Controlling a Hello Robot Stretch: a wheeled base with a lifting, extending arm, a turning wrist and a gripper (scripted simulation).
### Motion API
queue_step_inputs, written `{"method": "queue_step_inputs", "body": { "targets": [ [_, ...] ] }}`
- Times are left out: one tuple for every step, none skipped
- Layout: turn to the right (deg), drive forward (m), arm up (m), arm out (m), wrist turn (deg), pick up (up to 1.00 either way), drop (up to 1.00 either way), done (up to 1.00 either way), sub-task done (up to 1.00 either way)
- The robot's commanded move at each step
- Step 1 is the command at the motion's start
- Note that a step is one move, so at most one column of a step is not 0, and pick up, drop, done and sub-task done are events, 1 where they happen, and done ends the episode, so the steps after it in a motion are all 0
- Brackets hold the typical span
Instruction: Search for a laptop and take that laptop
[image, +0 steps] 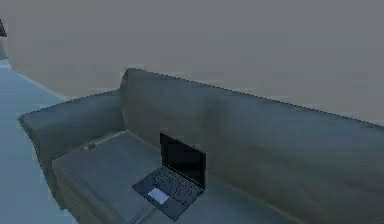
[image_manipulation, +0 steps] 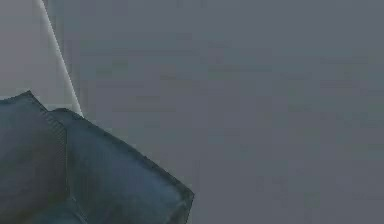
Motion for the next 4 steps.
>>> {"method": "queue_step_inputs", "body": {
  "targets": [
    [-45.0,0.00,0.00,0.00,0.0,0.00,0.00,0.00,0.00],
    [-12.0,0.00,0.00,0.00,0.0,0.00,0.00,0.00,0.00],
    [0.0,0.45,0.00,0.00,0.0,0.00,0.00,0.00,0.00],
    [-12.0,0.00,0.00,0.00,0.0,0.00,0.00,0.00,0.00]
  ]
}}
